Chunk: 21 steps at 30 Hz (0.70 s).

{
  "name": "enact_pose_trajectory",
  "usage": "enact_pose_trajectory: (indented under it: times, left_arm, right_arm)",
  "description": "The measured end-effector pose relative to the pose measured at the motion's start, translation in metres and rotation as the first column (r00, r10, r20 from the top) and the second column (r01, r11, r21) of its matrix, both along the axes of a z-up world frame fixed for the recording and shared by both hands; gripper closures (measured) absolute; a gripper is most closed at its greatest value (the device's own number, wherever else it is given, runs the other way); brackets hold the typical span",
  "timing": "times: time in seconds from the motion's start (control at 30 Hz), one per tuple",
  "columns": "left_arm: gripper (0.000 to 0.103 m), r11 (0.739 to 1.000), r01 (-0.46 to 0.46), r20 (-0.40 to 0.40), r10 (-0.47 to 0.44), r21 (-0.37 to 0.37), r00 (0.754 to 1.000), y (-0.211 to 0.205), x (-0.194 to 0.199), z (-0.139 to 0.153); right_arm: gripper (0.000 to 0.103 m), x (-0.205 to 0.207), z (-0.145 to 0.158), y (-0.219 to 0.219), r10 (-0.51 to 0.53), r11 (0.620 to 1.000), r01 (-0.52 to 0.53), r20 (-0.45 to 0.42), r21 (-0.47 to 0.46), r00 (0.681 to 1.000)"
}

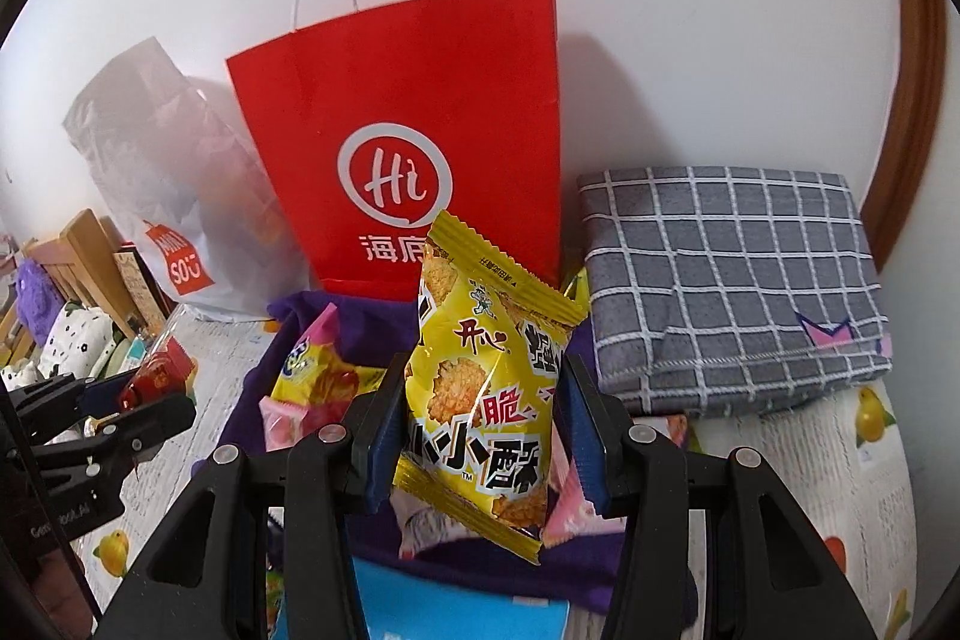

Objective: Organize snacks
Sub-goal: 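Carry the red packet left while the right carries the yellow bag over the towel, then open both grippers to drop the red packet and yellow bag on the towel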

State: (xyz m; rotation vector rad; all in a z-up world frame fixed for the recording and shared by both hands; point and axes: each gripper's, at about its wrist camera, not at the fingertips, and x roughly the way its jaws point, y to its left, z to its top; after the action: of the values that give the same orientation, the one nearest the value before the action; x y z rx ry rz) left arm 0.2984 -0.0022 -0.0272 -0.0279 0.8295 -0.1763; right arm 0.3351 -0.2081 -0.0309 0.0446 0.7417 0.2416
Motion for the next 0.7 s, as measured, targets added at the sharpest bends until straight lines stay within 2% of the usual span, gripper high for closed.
enact_pose_trajectory:
  times: [0.2, 0.3, 0.53, 0.7]
  left_arm:
    - [0.064, 1.0, -0.004, -0.034, 0.003, -0.014, 0.999, -0.004, 0.021, -0.017]
    - [0.064, 1.0, -0.007, -0.047, 0.006, -0.026, 0.999, -0.004, 0.028, -0.023]
    - [0.064, 0.999, 0.003, -0.077, -0.006, -0.033, 0.997, -0.009, 0.039, -0.041]
    - [0.063, 0.999, 0.016, -0.099, -0.02, -0.038, 0.995, -0.016, 0.044, -0.051]
  right_arm:
    - [0.055, 0.026, -0.026, 0.001, 0.036, 0.999, -0.034, -0.07, 0.02, 0.997]
    - [0.055, 0.039, -0.045, 0.001, 0.084, 0.996, -0.08, -0.147, 0.033, 0.986]
    - [0.055, 0.058, -0.078, 0.0, 0.116, 0.993, -0.102, -0.258, 0.066, 0.959]
    - [0.055, 0.062, -0.094, 0.01, 0.127, 0.992, -0.127, -0.29, 0.019, 0.949]
